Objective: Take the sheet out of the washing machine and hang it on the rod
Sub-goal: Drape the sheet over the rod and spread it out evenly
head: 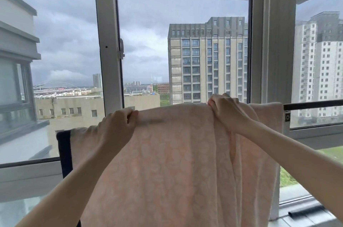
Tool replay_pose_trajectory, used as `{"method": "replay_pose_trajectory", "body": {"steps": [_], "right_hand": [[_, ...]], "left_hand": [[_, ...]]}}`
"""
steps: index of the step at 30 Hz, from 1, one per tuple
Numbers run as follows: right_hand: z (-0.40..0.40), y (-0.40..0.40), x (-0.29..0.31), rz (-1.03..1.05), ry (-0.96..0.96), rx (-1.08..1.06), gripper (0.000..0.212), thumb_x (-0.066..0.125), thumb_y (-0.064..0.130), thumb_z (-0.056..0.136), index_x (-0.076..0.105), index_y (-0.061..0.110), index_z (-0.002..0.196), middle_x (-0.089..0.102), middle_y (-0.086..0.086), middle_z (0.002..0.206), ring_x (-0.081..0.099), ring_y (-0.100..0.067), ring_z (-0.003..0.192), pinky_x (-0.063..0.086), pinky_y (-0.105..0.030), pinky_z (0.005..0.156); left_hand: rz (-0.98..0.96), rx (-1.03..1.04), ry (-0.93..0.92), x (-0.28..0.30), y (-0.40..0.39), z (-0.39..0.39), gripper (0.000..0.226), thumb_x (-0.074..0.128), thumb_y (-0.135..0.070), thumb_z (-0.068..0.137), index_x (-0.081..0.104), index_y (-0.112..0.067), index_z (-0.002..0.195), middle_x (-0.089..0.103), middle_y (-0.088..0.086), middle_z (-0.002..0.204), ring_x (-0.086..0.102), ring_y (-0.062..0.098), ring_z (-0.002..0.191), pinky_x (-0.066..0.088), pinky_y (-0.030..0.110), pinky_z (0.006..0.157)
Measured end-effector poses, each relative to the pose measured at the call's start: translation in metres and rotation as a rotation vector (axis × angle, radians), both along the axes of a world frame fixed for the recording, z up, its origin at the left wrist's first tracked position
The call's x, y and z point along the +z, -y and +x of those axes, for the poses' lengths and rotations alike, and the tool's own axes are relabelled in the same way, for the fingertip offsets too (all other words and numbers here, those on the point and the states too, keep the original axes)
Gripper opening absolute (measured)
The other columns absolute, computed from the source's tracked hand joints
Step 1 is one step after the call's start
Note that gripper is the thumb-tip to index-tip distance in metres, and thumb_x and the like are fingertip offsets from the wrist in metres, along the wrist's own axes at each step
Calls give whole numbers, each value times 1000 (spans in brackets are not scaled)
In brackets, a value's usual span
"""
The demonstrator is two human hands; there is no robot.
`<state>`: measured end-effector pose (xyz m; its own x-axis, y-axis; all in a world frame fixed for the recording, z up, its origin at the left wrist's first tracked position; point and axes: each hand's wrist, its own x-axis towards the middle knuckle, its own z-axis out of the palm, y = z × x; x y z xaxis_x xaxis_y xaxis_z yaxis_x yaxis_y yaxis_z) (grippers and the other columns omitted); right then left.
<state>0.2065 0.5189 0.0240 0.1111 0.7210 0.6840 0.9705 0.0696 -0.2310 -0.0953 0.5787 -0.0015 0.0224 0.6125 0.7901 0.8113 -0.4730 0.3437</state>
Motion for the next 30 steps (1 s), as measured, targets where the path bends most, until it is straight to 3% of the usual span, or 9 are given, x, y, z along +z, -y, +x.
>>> {"method": "replay_pose_trajectory", "body": {"steps": [5,9,11,14,16,18,22,25,30], "right_hand": [[27,6,2,7,-43,-91,24,32,37,99,53,29,92,54,-3,93,54,-27,87,46,-43,85],[31,5,3,46,-87,-13,17,36,36,95,49,33,84,59,-2,88,55,-26,90,45,-43,85],[30,7,0,46,-62,21,17,41,33,96,53,31,85,59,3,89,53,-22,94,41,-40,83],[25,13,-4,16,58,80,20,43,39,97,59,28,96,55,14,99,45,-12,101,33,-36,89],[23,15,-4,-8,108,99,24,44,44,97,60,27,103,50,17,101,41,-9,100,31,-34,90],[24,14,-4,58,79,144,22,49,46,94,63,29,100,56,18,98,48,-9,97,40,-40,93],[26,13,-4,180,29,222,16,56,33,94,67,21,94,65,10,94,54,-12,93,42,-37,88],[31,11,-6,189,35,196,20,50,34,96,65,22,93,60,12,92,53,-11,89,41,-33,79],[80,10,4,213,-167,154,29,44,27,100,64,10,87,66,-3,80,62,-22,80,42,-32,70]], "left_hand": [[24,68,-11,-4,0,-6,38,45,-41,96,61,-18,71,61,2,62,61,35,67,47,35,60],[-38,108,-20,-3,0,-12,33,37,-57,86,61,-38,73,61,-13,59,62,23,61,55,37,66],[-56,44,6,4,7,-7,17,53,-36,89,70,-38,88,74,-7,81,69,24,80,56,41,76],[19,-89,-34,13,22,18,28,62,-10,88,71,-21,112,74,-6,104,69,18,99,51,30,89],[13,-249,-55,18,38,44,26,63,-17,90,70,-20,115,73,-9,107,66,9,101,46,21,89],[-62,-350,-120,21,39,69,26,61,-36,92,70,-24,113,72,-11,107,65,7,101,48,27,90],[-259,-259,-202,25,23,89,58,42,-75,80,70,-24,82,69,-9,72,65,16,73,50,36,71],[-193,-221,-114,19,18,93,52,50,-64,88,53,-24,55,45,-12,43,40,9,46,34,32,56],[-142,-144,-168,11,18,99,53,36,-74,85,45,-30,57,40,-12,42,36,12,47,32,31,58]]}}
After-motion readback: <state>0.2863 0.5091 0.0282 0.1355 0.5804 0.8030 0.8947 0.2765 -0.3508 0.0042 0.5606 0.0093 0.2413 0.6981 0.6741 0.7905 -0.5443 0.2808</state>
